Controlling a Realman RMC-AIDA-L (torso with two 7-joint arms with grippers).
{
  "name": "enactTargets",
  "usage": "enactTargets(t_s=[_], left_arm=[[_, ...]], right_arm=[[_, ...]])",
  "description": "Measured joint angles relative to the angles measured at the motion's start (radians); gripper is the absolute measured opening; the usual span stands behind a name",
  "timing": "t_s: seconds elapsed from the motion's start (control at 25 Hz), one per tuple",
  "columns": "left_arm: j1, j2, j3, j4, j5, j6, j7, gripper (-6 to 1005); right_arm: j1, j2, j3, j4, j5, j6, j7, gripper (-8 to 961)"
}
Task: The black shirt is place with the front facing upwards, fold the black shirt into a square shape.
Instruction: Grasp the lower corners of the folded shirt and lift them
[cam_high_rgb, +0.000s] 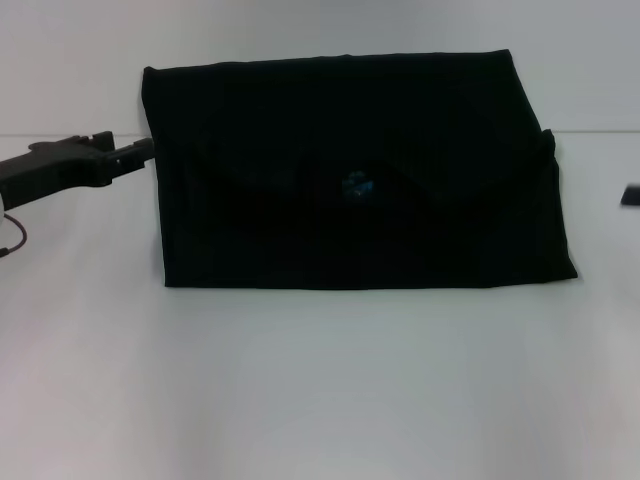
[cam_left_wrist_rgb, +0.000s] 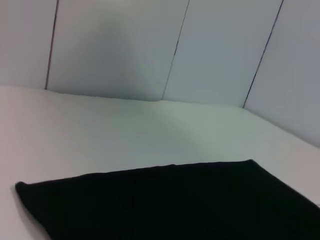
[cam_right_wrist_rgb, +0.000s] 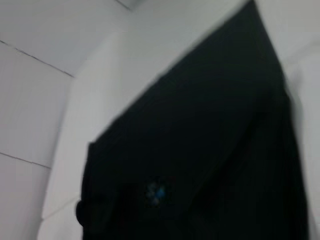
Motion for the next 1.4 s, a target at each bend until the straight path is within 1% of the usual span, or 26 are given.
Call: enactTargets(t_s=[0.08, 0.16, 0.2, 0.32, 0.44, 0.68, 0.88, 1.04, 1.24, 1.4], left_arm=[[-0.005, 0.0, 0.002, -0.005, 0.0, -0.015, 0.013, 653], [-0.013, 0.0, 0.007, -0.011, 0.001, -0.043, 0.028, 652], [-0.016, 0.0, 0.01, -0.011, 0.001, -0.049, 0.03, 652], [-0.023, 0.0, 0.023, -0.011, 0.001, -0.06, 0.035, 650], [-0.024, 0.0, 0.022, -0.011, 0.001, -0.062, 0.041, 649], [-0.023, 0.008, 0.017, -0.017, -0.001, -0.063, 0.042, 648], [-0.021, 0.009, 0.016, -0.021, 0.001, -0.071, 0.042, 649], [-0.019, 0.008, 0.016, -0.022, -0.002, -0.076, 0.042, 648], [-0.017, 0.007, 0.016, -0.023, -0.002, -0.076, 0.042, 648], [-0.016, 0.009, 0.016, -0.023, -0.003, -0.076, 0.039, 647]], right_arm=[[0.038, -0.011, -0.001, 0.081, -0.06, 0.042, 0.012, 839], [0.078, -0.012, -0.001, 0.142, -0.106, 0.085, 0.012, 838], [0.093, -0.008, -0.002, 0.157, -0.127, 0.104, 0.011, 838], [0.128, 0.014, -0.003, 0.173, -0.183, 0.149, 0.008, 837], [0.147, 0.033, -0.004, 0.177, -0.201, 0.182, -0.002, 836], [0.157, 0.038, -0.014, 0.17, -0.241, 0.233, -0.002, 834], [0.159, 0.04, -0.03, 0.169, -0.266, 0.274, -0.005, 833], [0.162, 0.049, -0.065, 0.171, -0.267, 0.302, -0.006, 833], [0.164, 0.069, -0.087, 0.177, -0.268, 0.334, -0.022, 832], [0.164, 0.075, -0.09, 0.177, -0.268, 0.337, -0.023, 775]])
